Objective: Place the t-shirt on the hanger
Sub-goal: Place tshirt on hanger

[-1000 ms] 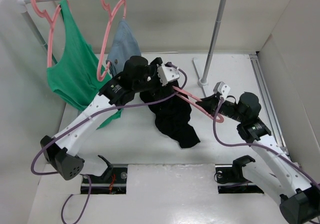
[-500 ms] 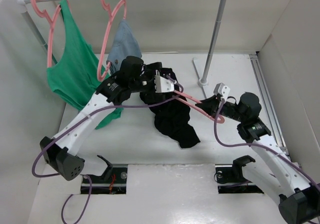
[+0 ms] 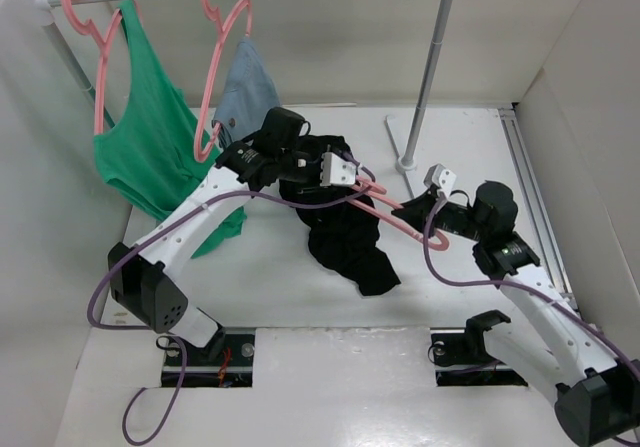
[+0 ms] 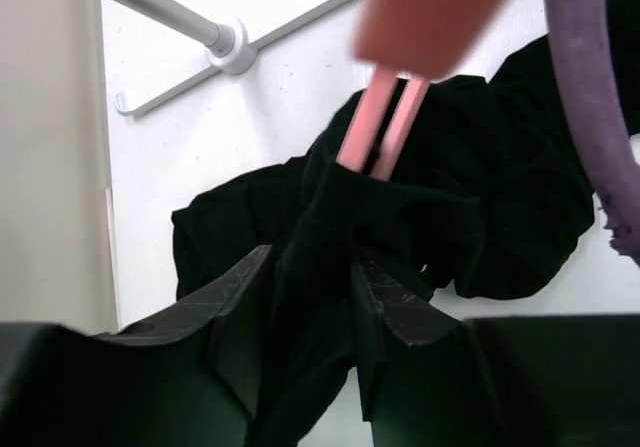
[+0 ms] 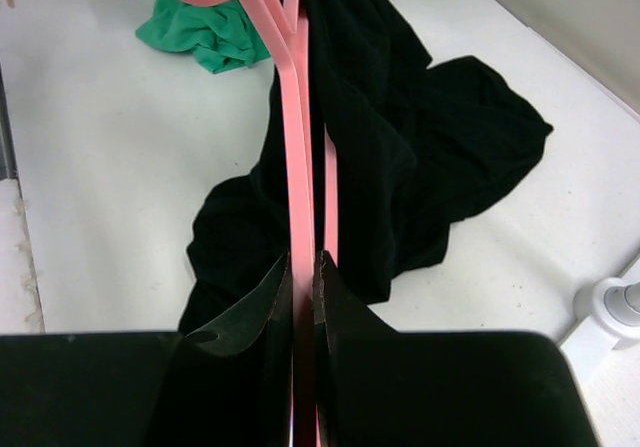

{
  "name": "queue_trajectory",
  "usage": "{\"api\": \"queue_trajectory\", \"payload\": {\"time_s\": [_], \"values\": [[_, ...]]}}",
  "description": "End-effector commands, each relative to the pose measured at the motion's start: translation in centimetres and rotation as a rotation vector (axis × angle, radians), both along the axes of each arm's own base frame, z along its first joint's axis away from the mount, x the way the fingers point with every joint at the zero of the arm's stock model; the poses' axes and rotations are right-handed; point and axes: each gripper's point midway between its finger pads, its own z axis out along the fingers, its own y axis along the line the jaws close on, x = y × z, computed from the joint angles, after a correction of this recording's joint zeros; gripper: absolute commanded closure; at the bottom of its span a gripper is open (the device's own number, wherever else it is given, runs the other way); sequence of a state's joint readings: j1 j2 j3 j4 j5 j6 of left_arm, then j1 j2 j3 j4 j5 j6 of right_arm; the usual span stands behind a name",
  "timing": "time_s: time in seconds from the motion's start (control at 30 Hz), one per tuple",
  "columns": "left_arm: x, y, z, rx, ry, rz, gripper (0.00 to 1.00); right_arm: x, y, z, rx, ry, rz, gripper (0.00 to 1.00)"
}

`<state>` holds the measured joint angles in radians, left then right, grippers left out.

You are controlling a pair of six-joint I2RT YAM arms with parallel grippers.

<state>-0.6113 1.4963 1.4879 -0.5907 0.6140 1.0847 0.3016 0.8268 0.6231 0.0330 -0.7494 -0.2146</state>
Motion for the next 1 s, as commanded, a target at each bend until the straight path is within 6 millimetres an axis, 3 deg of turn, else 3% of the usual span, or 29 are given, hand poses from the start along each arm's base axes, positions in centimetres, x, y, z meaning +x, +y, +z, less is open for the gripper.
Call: {"api": "queue_trajectory", "payload": {"time_s": [0.0,0.07,0.13,0.23,0.27,0.3,0.43,0.47,0.57,0.6,0.63,0.67,0.7,0.73,0.77,0.83,0.9,0.97], "values": [[-1.6,0.0,-0.5,0.017,0.0,-0.053,0.67,1.0,0.4,5.5,0.053,-0.17,0.004,1.0],[-1.5,0.2,-1.7,0.036,0.008,-0.042,0.57,1.4,0.6,5.2,0.044,-0.165,0.016,1.0],[-1.0,0.2,-1.8,0.032,-0.005,-0.026,0.54,1.4,0.8,5.5,0.046,-0.166,0.028,1.0],[-0.3,0.0,-3.0,0.056,0.002,-0.022,0.65,1.3,0.9,5.9,0.045,-0.182,0.038,1.0],[-0.1,-0.1,-3.7,0.067,0.017,-0.022,0.76,1.3,0.9,5.9,0.045,-0.183,0.038,1.0],[-0.2,-0.1,-3.8,0.061,0.039,-0.005,1.0,1.5,0.9,5.6,0.042,-0.174,0.038,1.0],[-0.4,-0.4,-3.9,0.046,0.096,0.025,1.0,1.8,0.7,5.6,0.04,-0.174,0.015,1.0],[-0.1,-0.4,-3.1,0.014,0.095,0.044,1.0,2.1,0.7,5.4,0.037,-0.166,0.004,1.0],[0.6,0.1,-2.3,-0.05,0.181,0.158,1.0,4.1,-0.1,5.5,0.03,-0.154,-0.094,1.0],[1.3,0.0,-1.4,-0.085,0.169,0.204,1.0,5.3,-1.2,5.5,0.019,-0.147,-0.171,0.74],[1.7,0.1,-0.7,-0.109,0.171,0.254,1.0,6.1,-1.9,5.8,0.022,-0.131,-0.222,0.56],[2.2,0.3,-1.0,-0.118,0.186,0.307,1.0,6.9,-2.1,6.8,0.028,-0.118,-0.255,0.48],[3.3,0.6,0.0,-0.161,0.181,0.4,1.0,7.6,-2.7,7.6,0.031,-0.114,-0.297,0.33],[3.6,0.9,0.6,-0.182,0.179,0.442,1.0,8.6,-3.7,8.5,0.033,-0.113,-0.376,0.25],[3.9,1.0,0.7,-0.194,0.185,0.478,1.0,9.2,-4.2,10.5,0.037,-0.128,-0.413,0.19],[4.6,1.7,1.1,-0.222,0.202,0.578,1.0,9.9,-5.3,12.2,0.063,-0.112,-0.499,0.07],[5.1,2.4,1.1,-0.227,0.207,0.625,1.0,9.6,-5.3,13.5,0.077,-0.102,-0.515,0.07],[4.8,2.8,1.8,-0.239,0.191,0.631,1.0,9.4,-4.9,12.8,0.062,-0.08,-0.524,0.15]]}}
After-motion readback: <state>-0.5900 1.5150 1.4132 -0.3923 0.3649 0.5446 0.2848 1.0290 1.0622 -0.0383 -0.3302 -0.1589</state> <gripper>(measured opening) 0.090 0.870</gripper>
